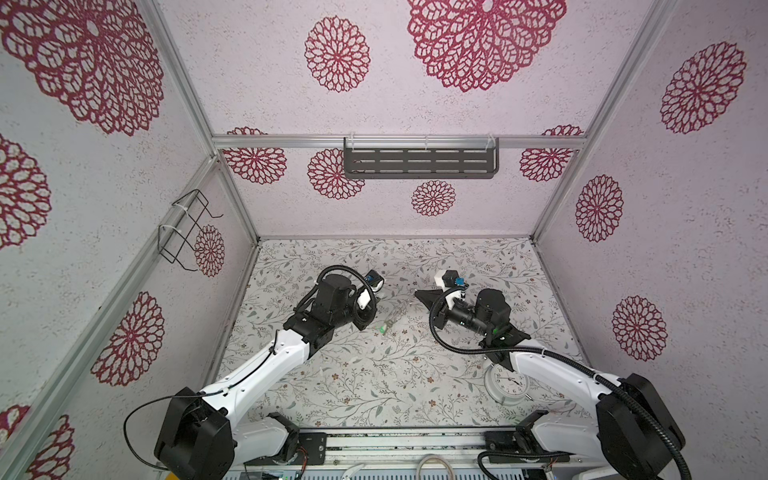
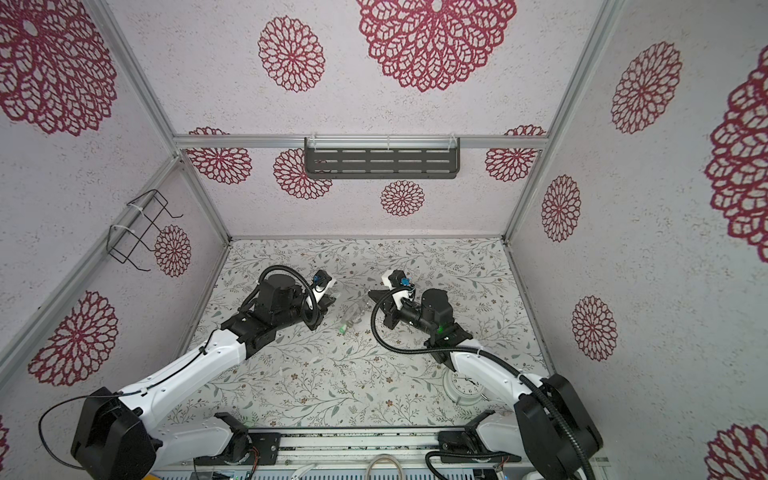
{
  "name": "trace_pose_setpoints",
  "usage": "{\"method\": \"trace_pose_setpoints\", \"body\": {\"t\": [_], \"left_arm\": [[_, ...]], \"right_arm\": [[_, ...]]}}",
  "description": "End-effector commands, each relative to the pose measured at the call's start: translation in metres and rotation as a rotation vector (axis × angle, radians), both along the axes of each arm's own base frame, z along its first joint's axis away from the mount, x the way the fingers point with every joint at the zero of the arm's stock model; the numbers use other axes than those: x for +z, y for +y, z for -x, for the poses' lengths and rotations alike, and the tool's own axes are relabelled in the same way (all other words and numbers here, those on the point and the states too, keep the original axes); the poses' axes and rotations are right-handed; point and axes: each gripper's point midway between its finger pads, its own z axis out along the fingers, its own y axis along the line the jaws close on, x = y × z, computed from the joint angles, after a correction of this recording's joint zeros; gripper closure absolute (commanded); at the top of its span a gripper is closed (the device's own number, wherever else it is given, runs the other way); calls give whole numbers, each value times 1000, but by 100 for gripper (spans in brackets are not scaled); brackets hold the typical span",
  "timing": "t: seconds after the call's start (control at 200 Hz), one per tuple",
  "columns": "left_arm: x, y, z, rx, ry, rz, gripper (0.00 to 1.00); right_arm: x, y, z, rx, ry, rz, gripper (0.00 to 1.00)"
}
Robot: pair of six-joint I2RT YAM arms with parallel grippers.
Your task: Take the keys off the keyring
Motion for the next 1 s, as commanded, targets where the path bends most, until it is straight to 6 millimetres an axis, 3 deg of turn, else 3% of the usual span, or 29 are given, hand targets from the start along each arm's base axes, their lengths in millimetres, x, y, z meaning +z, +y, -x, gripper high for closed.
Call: {"method": "trace_pose_setpoints", "body": {"t": [0.0,0.32,0.49,0.806,0.996], "left_arm": [[-34,22,-4,122,125,-34,100],[-110,37,-21,318,376,-62,100],[-138,40,-33,392,452,-36,100],[-162,49,-45,488,479,-9,96],[-169,61,-46,538,480,1,80]], "right_arm": [[5,-16,0,-48,-62,63,100],[-29,-56,12,-97,-26,380,100],[-45,-68,12,-96,-10,502,100],[-58,-54,-1,-28,20,538,100],[-62,-38,-8,30,47,506,100]]}}
